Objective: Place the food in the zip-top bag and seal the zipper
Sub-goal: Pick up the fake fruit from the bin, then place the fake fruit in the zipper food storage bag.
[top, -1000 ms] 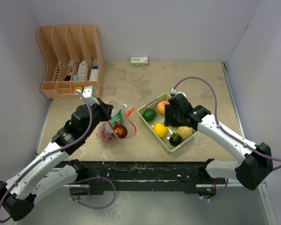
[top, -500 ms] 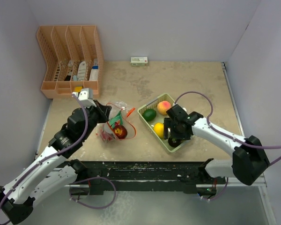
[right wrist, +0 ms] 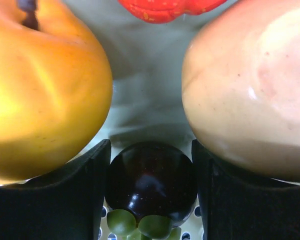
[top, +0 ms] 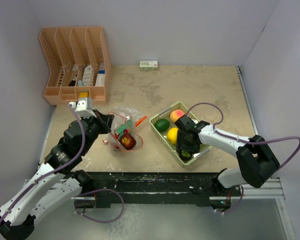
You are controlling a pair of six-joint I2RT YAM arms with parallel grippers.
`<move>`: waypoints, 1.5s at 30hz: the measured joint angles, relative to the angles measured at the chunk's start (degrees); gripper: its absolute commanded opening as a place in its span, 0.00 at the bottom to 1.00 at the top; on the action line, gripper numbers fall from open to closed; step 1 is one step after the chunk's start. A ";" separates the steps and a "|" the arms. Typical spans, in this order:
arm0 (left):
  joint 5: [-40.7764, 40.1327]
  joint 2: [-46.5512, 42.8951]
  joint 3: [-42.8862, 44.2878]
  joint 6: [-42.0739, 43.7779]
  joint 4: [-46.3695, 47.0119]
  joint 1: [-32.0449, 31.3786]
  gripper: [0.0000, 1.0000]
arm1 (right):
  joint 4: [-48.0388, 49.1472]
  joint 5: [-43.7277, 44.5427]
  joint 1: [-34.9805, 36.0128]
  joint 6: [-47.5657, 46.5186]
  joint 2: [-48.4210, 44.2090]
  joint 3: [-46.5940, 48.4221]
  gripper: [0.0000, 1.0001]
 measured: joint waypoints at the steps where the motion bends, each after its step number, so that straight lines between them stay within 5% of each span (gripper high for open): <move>1: -0.07 0.00 0.00 0.00 -0.07 0.00 0.00 | 0.00 0.02 0.00 0.15 -0.13 0.00 0.24; 5: -0.31 -0.22 0.00 0.00 -0.50 0.00 0.00 | -0.87 -0.11 0.00 0.28 -2.14 0.37 0.16; 16: -1.25 -0.50 0.00 0.02 -1.66 0.00 0.00 | -3.56 -0.44 0.00 -2.89 -8.98 13.42 0.13; 26: 0.13 6.03 0.00 -0.28 3.04 0.00 0.00 | 9.81 -9.57 0.74 -7.96 -14.12 19.80 0.11; 35: 2.05 10.60 0.02 -0.72 6.80 0.00 0.00 | 23.50 -15.85 15.08 -8.31 -8.44 22.38 0.11; 45: 2.75 11.02 0.17 -0.72 7.26 0.00 0.00 | 34.71 -19.06 16.57 -6.73 -2.08 22.82 0.11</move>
